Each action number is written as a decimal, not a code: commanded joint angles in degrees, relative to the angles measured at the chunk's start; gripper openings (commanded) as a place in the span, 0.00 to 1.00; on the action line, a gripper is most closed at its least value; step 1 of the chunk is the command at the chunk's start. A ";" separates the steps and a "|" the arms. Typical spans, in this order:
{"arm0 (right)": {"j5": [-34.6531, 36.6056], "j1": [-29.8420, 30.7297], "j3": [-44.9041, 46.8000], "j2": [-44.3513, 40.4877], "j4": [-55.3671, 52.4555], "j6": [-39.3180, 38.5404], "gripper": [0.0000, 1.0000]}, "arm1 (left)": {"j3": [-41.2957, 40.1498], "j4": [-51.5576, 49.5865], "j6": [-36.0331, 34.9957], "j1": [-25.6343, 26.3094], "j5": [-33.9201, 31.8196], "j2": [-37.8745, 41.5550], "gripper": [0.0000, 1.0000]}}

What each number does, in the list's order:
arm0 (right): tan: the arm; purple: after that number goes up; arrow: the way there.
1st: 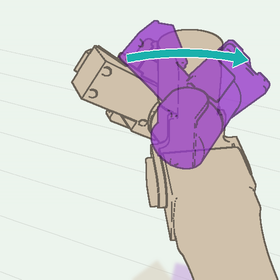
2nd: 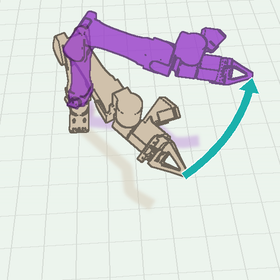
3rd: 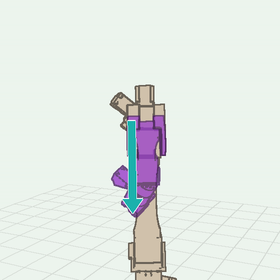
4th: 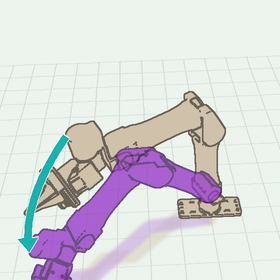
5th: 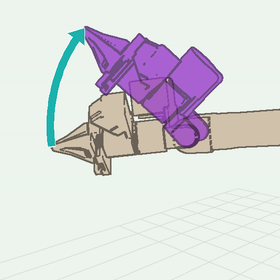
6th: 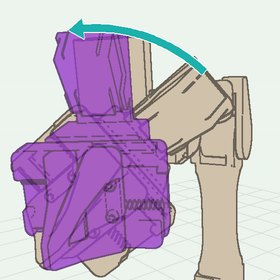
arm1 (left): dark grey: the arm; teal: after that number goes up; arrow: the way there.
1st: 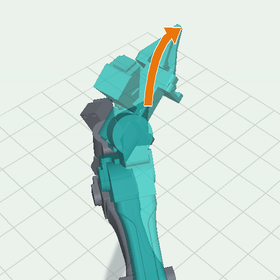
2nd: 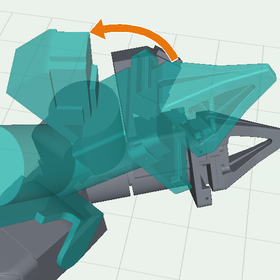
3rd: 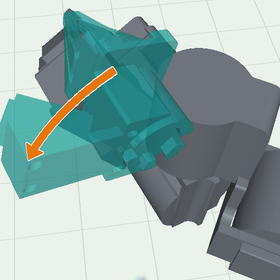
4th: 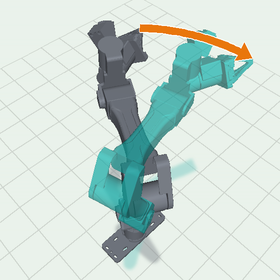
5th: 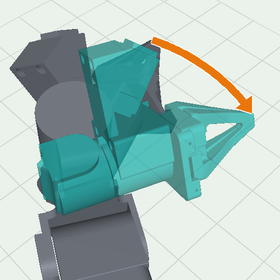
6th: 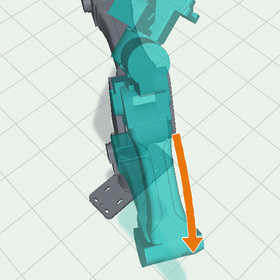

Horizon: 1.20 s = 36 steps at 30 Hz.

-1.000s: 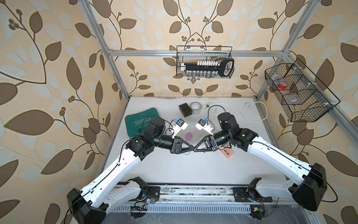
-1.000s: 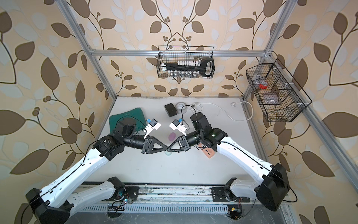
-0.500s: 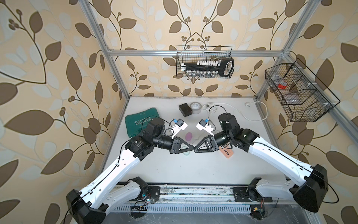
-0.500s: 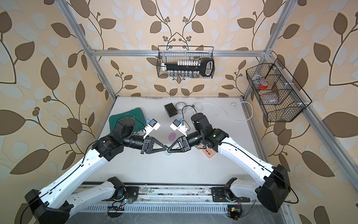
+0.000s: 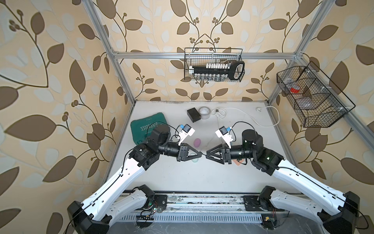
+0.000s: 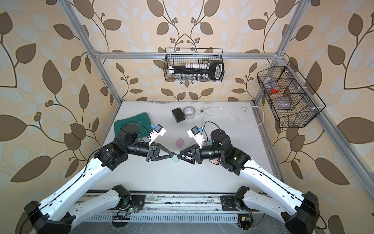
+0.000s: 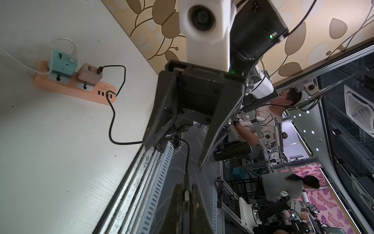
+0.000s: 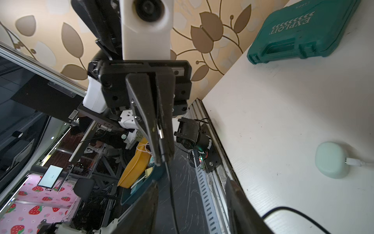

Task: Charge the bluetooth headset
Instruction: Adjust the charging cable.

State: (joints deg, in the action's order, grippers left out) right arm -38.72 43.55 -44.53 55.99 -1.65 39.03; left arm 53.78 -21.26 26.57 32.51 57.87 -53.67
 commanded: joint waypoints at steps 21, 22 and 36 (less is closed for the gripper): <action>5.71 4.87 2.95 3.27 23.98 8.04 0.42 | -0.68 2.81 1.29 -0.61 -0.03 1.71 0.02; 5.41 4.85 3.07 3.26 23.98 8.08 0.45 | -0.63 2.75 1.29 -0.61 -0.19 1.74 0.02; 3.79 4.80 5.87 -0.67 22.18 8.61 0.42 | 0.11 2.67 1.20 -0.66 -0.77 1.46 0.01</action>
State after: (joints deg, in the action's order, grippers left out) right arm -33.56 48.01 -39.46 55.53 20.73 47.40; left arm 53.04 -20.23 27.68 32.16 56.77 -52.73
